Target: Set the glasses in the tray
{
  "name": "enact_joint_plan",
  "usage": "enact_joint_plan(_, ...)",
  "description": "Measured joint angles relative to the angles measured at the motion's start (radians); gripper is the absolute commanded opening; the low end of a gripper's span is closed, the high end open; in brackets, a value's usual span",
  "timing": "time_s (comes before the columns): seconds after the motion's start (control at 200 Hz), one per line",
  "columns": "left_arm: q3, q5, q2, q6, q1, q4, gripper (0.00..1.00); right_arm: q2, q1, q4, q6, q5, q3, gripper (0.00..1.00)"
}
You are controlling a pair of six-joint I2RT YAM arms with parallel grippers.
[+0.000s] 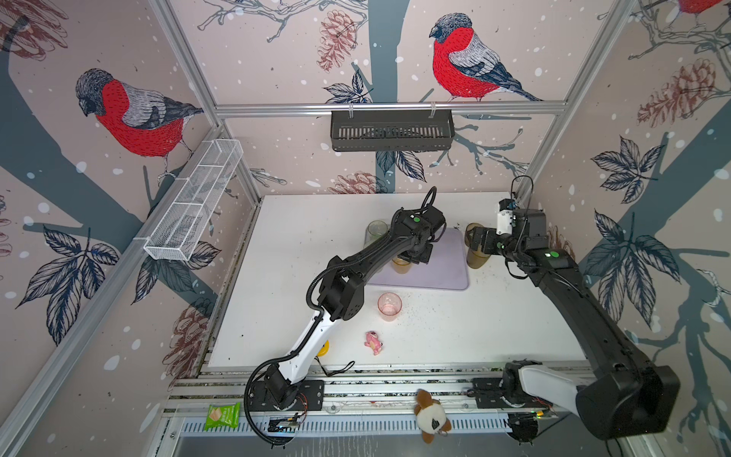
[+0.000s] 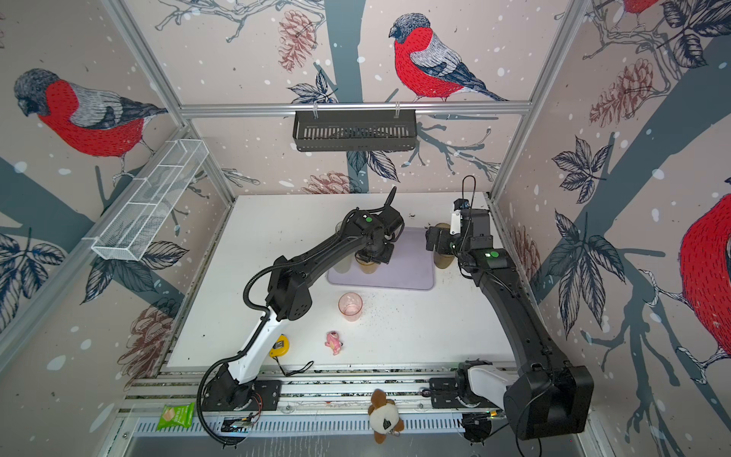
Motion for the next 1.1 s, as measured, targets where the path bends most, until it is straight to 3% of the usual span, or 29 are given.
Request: enact_joint_plan(1.101,0.0,-0.03,0.006,0.007,0.006,-0.002,0.0,0.012,-0.001,0.0,0.0,0.0,0.011,0.99)
